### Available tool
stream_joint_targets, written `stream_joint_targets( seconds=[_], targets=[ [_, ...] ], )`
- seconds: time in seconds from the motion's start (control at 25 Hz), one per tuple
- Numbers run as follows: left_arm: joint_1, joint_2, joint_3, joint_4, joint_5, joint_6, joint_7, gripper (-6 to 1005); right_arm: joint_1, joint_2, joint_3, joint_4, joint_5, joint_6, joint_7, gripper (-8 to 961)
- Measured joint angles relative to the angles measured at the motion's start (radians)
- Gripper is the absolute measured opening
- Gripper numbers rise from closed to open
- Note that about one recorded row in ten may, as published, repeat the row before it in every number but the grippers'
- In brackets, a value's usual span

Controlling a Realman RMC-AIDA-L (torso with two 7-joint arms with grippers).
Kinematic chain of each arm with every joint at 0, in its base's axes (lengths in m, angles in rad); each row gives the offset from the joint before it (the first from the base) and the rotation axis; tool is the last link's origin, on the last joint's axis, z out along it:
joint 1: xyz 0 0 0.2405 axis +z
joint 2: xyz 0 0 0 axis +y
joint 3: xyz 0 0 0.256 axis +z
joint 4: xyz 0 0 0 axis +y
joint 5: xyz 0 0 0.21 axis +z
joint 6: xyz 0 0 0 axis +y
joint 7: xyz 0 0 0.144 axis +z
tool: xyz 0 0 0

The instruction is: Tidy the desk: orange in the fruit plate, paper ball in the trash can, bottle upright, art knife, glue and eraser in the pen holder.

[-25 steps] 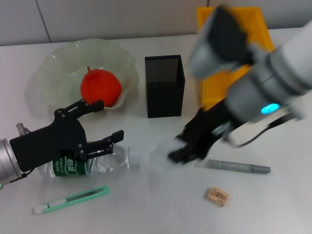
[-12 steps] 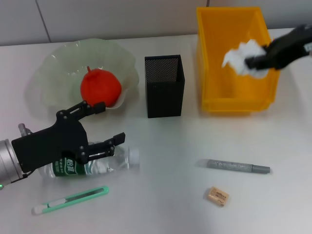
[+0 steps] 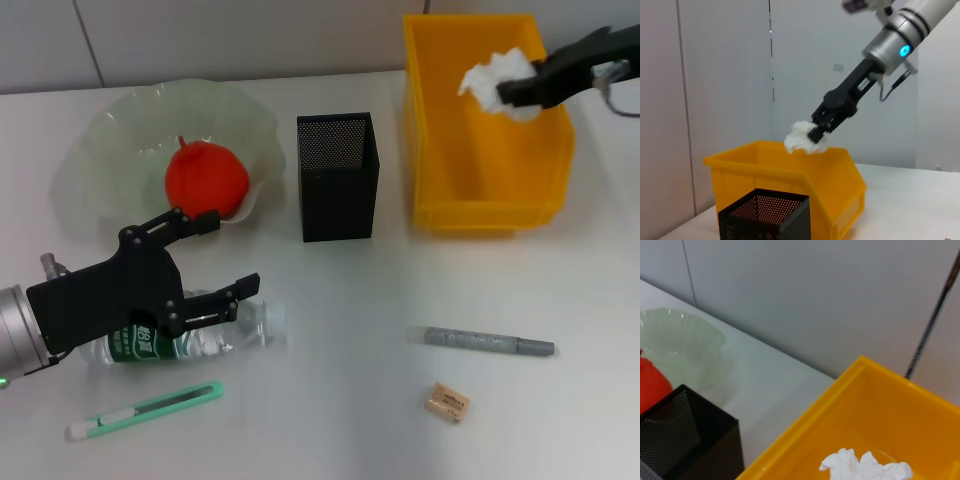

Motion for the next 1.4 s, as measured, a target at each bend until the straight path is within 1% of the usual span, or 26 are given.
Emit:
stream_joint_targets(
  seconds=[0.12,0.24,0.48,0.52,0.56,0.6,0.64,0.72,0.76,0.88,0.92,0.96,1.08,1.16,1.28,1.36,1.4],
  targets=[
    [0.000,0.000,0.000,0.000,0.001,0.000,0.000,862,0.026,0.003,-0.003,0.051,0.001,0.024,-0.031,413],
    [0.000,0.000,0.001,0.000,0.005,0.000,0.000,862,0.035,0.011,-0.006,0.062,0.001,0.033,-0.038,426],
    [0.002,0.001,0.000,0.000,0.007,0.001,0.000,861,0.020,0.014,0.000,0.024,0.019,0.019,-0.039,631],
    [0.002,0.001,0.000,0.000,0.007,0.001,0.000,861,0.008,0.015,0.001,0.010,0.039,0.013,-0.038,716],
    [0.003,0.001,0.000,0.000,0.007,0.002,0.000,861,-0.012,0.016,0.002,-0.014,0.078,0.005,-0.041,801],
    [0.005,0.001,-0.002,0.001,0.007,0.004,0.000,861,-0.034,0.017,0.001,-0.039,0.118,-0.001,-0.049,801],
    [0.006,0.002,-0.003,0.002,0.007,0.005,0.000,861,-0.072,0.017,-0.001,-0.074,0.183,-0.014,-0.067,801],
    [0.008,0.003,-0.006,0.004,0.007,0.013,0.000,861,-0.158,0.017,-0.004,-0.147,0.352,-0.050,-0.129,800],
    [0.010,0.003,-0.007,0.005,0.007,0.020,0.000,861,-0.216,0.017,-0.005,-0.181,0.453,-0.079,-0.175,800],
    [0.011,0.008,-0.002,0.010,0.014,0.039,-0.004,861,-0.346,0.019,-0.006,-0.196,0.673,-0.158,-0.325,800],
    [0.011,0.010,-0.001,0.011,0.019,0.044,-0.007,861,-0.397,0.020,-0.006,-0.182,0.751,-0.192,-0.401,799],
    [0.009,0.012,-0.001,0.013,0.029,0.051,-0.014,861,-0.432,0.021,-0.005,-0.163,0.800,-0.219,-0.458,799],
    [-0.001,0.014,-0.002,0.048,0.087,0.072,-0.062,861,-0.511,0.022,0.007,-0.057,0.877,-0.295,-0.640,799],
    [-0.010,0.010,0.001,0.096,0.146,0.076,-0.117,861,-0.534,0.021,0.020,0.031,0.894,-0.343,-0.739,798],
    [-0.028,-0.002,0.008,0.199,0.252,0.077,-0.215,861,-0.541,0.017,0.039,0.168,0.891,-0.393,-0.863,798],
    [-0.043,-0.004,0.039,0.268,0.299,0.077,-0.281,861,-0.540,0.016,0.057,0.255,0.874,-0.419,-0.940,798],
    [-0.062,-0.004,0.077,0.333,0.341,0.066,-0.351,861,-0.537,0.015,0.071,0.315,0.852,-0.436,-0.996,798]
  ],
)
